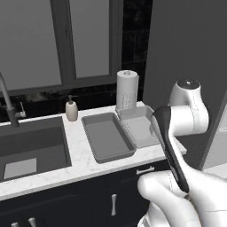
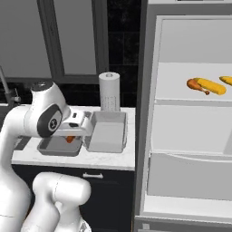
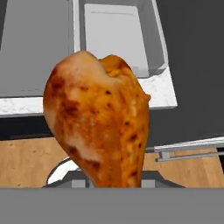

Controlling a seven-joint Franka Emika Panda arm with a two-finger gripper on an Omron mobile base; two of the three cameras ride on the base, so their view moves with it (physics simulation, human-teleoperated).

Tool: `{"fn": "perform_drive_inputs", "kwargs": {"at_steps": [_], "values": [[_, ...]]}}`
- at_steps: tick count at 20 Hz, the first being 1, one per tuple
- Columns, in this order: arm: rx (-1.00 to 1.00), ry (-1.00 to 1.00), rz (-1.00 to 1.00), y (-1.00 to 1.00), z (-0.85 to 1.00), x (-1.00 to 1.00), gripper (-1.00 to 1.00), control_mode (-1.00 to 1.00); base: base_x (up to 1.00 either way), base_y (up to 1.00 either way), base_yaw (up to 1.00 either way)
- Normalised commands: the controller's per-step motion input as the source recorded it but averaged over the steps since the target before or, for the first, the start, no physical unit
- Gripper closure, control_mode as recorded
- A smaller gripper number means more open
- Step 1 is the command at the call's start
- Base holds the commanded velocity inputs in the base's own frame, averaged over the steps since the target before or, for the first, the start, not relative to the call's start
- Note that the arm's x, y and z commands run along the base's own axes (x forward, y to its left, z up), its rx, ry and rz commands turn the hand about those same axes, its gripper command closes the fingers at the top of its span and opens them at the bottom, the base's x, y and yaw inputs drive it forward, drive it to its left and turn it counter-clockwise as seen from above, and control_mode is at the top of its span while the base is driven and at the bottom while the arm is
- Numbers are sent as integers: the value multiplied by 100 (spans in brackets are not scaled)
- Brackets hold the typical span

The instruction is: Place one corn and one chicken drumstick in each tupperware on the nearby counter, to pack two identical lunches.

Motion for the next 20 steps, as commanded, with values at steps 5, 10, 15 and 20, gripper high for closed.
{"fn": "perform_drive_inputs", "kwargs": {"at_steps": [5, 10, 15, 20], "values": [[0, 2, 0, 0, -1, 93, 100, -100, 0, 0, 0], [1, 0, 0, 0, -29, 93, 100, -100, 0, 0, 0], [5, 3, 0, 0, -64, 82, 100, -100, 0, 0, 0], [4, 3, 0, 0, -77, 63, 100, -100, 0, 0, 0]]}}
